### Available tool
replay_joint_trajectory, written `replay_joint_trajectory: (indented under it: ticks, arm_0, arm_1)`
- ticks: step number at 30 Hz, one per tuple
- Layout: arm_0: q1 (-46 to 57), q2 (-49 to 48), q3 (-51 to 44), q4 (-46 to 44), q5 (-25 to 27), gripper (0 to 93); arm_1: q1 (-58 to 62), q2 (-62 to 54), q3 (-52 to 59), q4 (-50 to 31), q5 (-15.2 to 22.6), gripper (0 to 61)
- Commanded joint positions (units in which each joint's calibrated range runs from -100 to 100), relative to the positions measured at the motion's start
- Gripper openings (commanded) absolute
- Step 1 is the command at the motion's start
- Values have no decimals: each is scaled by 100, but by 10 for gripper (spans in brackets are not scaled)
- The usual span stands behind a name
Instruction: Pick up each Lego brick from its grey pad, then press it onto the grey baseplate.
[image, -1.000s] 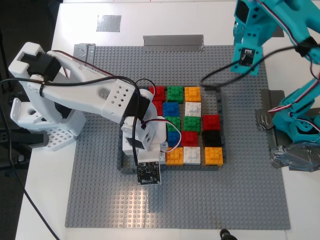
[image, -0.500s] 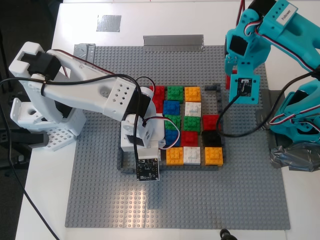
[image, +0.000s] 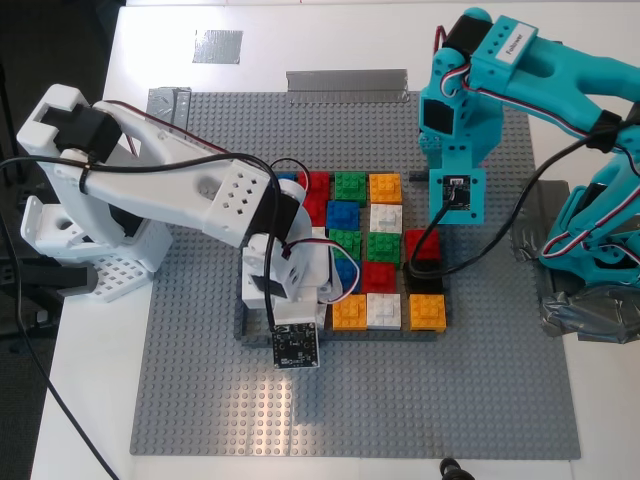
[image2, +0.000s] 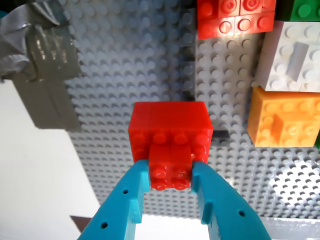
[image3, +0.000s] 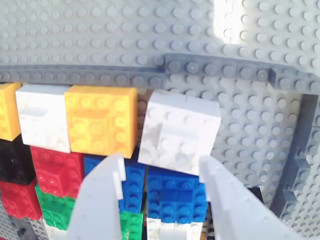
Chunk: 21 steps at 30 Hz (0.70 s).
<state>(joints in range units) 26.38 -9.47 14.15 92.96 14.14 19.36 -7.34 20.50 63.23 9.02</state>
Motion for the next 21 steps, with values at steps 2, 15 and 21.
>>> replay_joint_trajectory:
  ticks: [2,15,21]
  arm_0:
    - [79,131,-119,-199,-24,0]
    - [72,578,-480,-484,-24,0]
    - [14,724,-877,-484,-24,0]
  arm_1:
    - [40,-305,-655,373,19,194]
    - [-547,-1815,-1215,1878,-132,134]
    - [-1055,-2554,-1224,2765,-352,2]
